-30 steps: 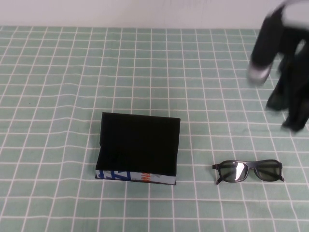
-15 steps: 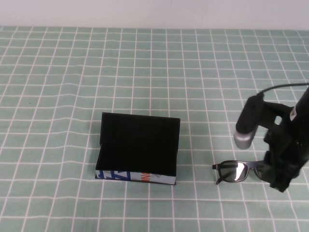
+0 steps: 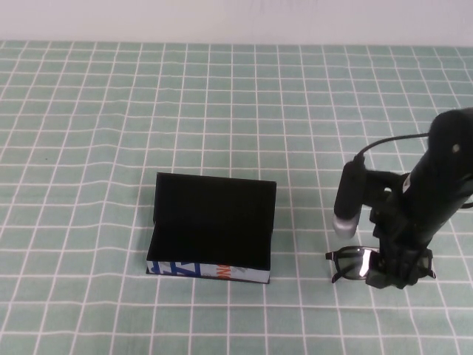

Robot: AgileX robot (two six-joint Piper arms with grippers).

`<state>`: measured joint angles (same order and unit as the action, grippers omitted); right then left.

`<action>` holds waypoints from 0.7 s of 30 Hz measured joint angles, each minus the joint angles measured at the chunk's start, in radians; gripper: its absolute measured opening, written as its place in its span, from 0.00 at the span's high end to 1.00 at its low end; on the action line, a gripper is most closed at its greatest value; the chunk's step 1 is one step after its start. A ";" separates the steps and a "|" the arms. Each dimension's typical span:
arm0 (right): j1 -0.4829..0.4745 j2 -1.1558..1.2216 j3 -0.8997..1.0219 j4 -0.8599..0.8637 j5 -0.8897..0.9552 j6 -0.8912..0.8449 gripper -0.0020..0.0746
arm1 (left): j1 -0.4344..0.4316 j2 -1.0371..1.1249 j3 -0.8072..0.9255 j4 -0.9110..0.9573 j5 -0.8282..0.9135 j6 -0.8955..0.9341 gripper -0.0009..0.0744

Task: Return glasses to glasses case
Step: Pick up the glasses from the table

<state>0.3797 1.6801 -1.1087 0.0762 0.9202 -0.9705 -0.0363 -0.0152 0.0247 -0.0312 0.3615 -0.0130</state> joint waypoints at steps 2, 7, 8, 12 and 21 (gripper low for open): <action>0.000 0.029 0.000 -0.030 -0.018 0.000 0.20 | 0.000 0.000 0.000 0.000 0.000 0.000 0.99; 0.000 0.093 0.000 -0.093 -0.057 0.002 0.20 | 0.000 0.000 0.000 0.000 0.000 0.000 0.99; 0.000 0.099 0.000 -0.100 -0.065 0.002 0.20 | 0.000 0.000 0.000 0.000 0.000 0.000 0.99; 0.000 0.112 0.000 -0.109 -0.100 0.002 0.20 | 0.000 0.000 0.000 0.000 0.000 0.000 0.99; 0.000 0.112 0.000 -0.065 -0.155 -0.073 0.20 | 0.000 0.000 0.000 0.000 0.000 0.000 0.99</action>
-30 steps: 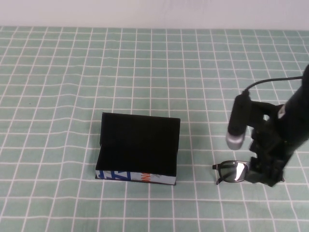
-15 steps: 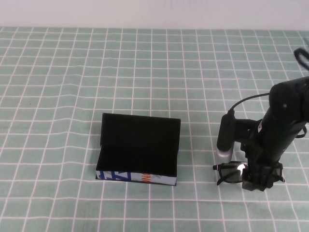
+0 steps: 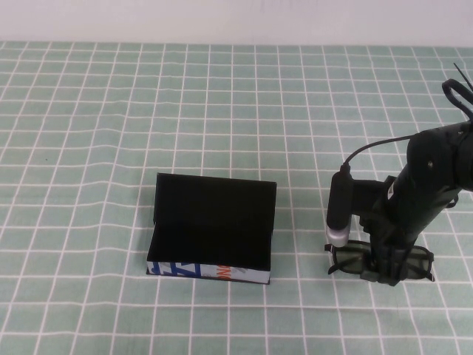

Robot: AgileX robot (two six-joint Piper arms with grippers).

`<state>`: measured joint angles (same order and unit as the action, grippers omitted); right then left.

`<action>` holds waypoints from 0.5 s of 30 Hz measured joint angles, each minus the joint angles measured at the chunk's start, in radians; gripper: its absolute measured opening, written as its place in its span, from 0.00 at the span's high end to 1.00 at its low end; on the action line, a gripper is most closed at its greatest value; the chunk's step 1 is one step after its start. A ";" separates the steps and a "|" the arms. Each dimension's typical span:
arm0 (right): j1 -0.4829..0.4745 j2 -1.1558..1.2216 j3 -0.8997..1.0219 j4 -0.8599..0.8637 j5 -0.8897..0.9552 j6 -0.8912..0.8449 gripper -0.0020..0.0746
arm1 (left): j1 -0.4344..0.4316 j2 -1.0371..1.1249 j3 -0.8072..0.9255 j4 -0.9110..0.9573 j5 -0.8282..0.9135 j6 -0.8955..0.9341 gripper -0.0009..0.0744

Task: Return glasses to glasses case
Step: Pick up the glasses from the table

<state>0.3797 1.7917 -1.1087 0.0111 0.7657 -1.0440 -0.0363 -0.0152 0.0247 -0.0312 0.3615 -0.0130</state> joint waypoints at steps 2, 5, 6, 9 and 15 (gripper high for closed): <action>0.000 0.000 0.000 0.014 -0.004 -0.010 0.21 | 0.000 0.000 0.000 0.000 0.000 0.000 0.99; 0.000 0.000 0.000 0.023 -0.004 -0.019 0.25 | 0.000 0.000 0.000 0.000 0.000 0.000 0.99; 0.000 0.000 0.000 0.025 -0.004 -0.021 0.26 | 0.000 0.000 0.000 0.000 0.000 0.000 0.99; 0.000 0.000 0.000 0.027 -0.004 -0.021 0.31 | 0.000 0.000 0.000 0.000 0.000 0.000 0.99; 0.000 0.000 0.000 0.034 0.009 -0.023 0.37 | 0.000 0.000 0.000 0.000 0.000 0.000 0.99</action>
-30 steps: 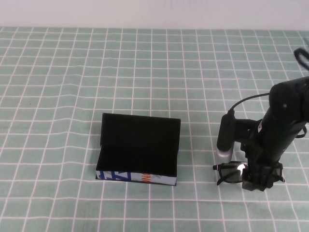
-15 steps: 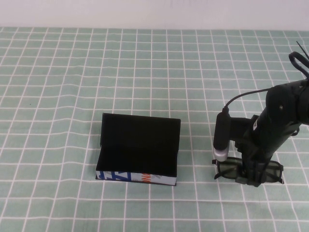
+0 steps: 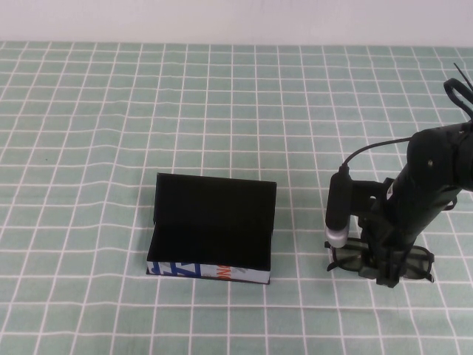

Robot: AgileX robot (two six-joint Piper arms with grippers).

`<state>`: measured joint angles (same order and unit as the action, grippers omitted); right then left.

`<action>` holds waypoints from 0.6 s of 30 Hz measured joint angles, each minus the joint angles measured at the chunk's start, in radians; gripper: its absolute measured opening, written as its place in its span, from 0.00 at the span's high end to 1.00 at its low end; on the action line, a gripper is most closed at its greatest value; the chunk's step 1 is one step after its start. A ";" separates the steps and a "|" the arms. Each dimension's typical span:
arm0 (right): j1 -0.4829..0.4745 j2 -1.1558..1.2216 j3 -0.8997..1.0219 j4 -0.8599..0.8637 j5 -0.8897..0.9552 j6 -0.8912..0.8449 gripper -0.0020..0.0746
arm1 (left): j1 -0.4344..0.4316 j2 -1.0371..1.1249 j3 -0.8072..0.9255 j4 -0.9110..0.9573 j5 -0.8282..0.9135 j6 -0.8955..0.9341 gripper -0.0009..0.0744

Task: Return glasses to glasses case
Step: Pick up the glasses from the table

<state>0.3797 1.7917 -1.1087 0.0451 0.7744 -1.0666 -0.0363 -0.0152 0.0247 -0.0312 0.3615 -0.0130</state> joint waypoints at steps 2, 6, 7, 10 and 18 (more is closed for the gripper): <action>0.000 0.000 0.000 0.002 0.004 0.000 0.40 | 0.000 0.000 0.000 0.000 0.000 0.000 0.99; 0.000 0.000 0.000 0.002 0.008 0.000 0.42 | 0.000 0.000 0.000 0.000 0.000 0.000 0.99; 0.000 0.000 0.000 0.004 0.008 0.000 0.43 | 0.000 0.000 0.000 0.000 0.000 0.000 0.99; 0.000 0.000 0.000 0.006 0.012 0.000 0.51 | 0.000 0.000 0.000 0.000 0.000 0.000 0.99; 0.000 0.000 0.000 0.008 0.023 0.000 0.60 | 0.000 0.000 0.000 0.000 0.000 0.000 0.99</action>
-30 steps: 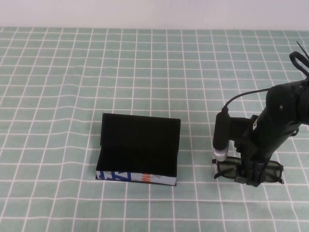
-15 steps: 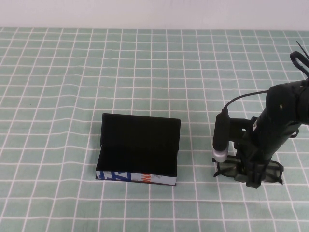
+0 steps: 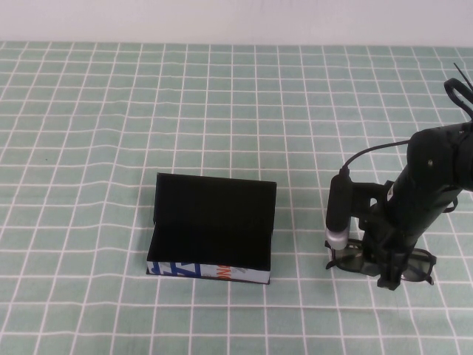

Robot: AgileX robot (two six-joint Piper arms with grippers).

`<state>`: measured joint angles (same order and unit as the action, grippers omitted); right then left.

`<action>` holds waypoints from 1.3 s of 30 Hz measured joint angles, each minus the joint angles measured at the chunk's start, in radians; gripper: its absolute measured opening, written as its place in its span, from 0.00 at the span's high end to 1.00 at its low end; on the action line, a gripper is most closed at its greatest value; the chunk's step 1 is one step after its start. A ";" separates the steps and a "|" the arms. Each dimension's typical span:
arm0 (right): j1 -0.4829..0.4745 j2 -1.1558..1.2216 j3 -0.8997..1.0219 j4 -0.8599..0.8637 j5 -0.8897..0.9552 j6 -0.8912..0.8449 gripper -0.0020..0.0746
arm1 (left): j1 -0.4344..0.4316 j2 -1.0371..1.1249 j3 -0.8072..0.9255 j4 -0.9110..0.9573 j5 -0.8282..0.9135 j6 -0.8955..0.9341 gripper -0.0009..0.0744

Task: Return glasses to glasses case
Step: Pick up the glasses from the table

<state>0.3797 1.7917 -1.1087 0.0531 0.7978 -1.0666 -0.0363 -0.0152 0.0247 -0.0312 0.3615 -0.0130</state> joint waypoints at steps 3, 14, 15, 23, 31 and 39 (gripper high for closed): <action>0.000 0.000 0.000 0.000 0.002 0.000 0.60 | 0.000 0.000 0.000 0.000 0.000 0.000 0.99; 0.000 0.000 0.000 -0.003 0.034 0.000 0.73 | 0.000 0.000 0.000 0.000 0.000 0.000 0.99; 0.000 0.000 0.000 -0.004 0.038 0.000 0.75 | 0.000 0.000 0.000 0.000 0.000 0.000 0.99; 0.000 -0.004 0.000 -0.013 0.066 0.000 0.88 | 0.000 0.000 0.000 0.000 0.000 0.000 0.99; 0.000 -0.006 0.000 -0.029 0.107 0.000 0.89 | 0.000 0.000 0.000 0.000 0.000 0.000 0.99; 0.000 -0.037 -0.041 -0.035 0.208 0.000 0.89 | 0.000 0.000 0.000 0.000 0.000 0.000 0.99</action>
<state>0.3797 1.7544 -1.1493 0.0179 1.0060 -1.0666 -0.0363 -0.0152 0.0247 -0.0312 0.3615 -0.0130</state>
